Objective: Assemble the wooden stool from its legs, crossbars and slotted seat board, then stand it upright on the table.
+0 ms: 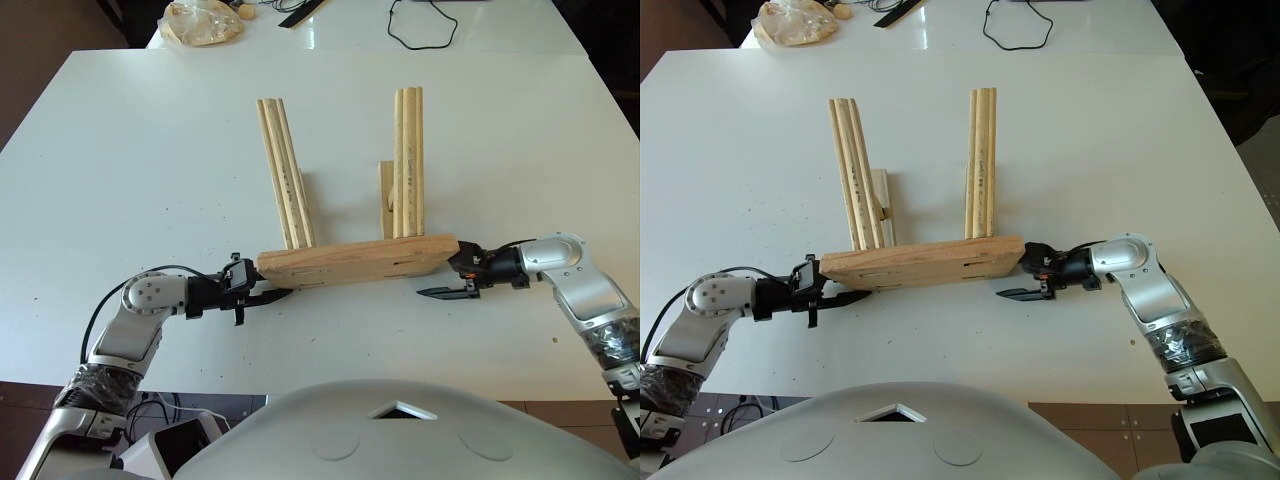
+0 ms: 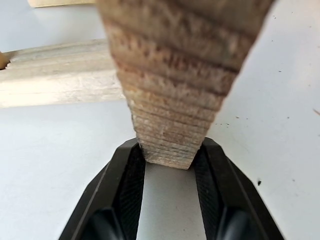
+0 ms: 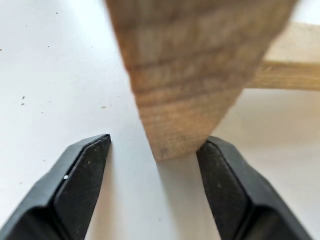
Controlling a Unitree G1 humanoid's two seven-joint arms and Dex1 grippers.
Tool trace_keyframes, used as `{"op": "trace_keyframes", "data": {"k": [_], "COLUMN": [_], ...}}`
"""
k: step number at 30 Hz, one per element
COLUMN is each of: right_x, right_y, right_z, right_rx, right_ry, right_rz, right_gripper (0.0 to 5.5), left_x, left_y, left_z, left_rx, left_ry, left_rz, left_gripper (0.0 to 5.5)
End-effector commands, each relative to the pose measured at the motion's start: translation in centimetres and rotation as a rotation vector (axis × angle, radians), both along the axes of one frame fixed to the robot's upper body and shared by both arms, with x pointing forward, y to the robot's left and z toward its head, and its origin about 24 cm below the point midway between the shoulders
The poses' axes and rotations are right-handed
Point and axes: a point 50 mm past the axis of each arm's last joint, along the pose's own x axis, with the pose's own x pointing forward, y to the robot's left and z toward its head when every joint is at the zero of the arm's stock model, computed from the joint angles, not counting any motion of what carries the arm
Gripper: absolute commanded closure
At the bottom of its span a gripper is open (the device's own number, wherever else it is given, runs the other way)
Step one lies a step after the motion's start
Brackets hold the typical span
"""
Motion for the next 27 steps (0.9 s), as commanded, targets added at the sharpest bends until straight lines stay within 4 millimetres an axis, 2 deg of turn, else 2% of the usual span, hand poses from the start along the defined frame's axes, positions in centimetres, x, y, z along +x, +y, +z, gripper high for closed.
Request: {"op": "trace_keyframes", "data": {"k": [1, 11, 20, 25, 27], "right_x": [-0.3, -0.4, -0.7, -2.1, -2.1], "right_y": [-0.1, -0.4, -0.2, -0.3, -0.5], "right_z": [-1.0, -0.9, -0.1, 1.4, 1.7], "right_rx": [-0.048, -0.035, 0.049, 0.090, 0.025], "right_ry": [0.035, 0.050, 0.044, 0.024, 0.018], "right_rz": [0.000, -0.021, -0.125, -0.191, -0.292], "right_gripper": [2.97, 4.15, 4.15, 4.15, 4.15], "left_x": [-0.2, 0.2, 0.7, 0.7, 0.5], "left_y": [0.5, 0.6, 0.3, -0.4, -1.1], "left_z": [-1.0, -0.9, 0.1, 0.9, 1.8], "left_rx": [0.076, 0.072, 0.063, 0.105, 0.050], "left_ry": [0.047, 0.021, -0.048, -0.074, -0.061], "left_rz": [-0.009, -0.014, 0.031, 0.129, 0.194], "left_gripper": [4.14, 4.15, 4.16, 4.15, 4.15]}}
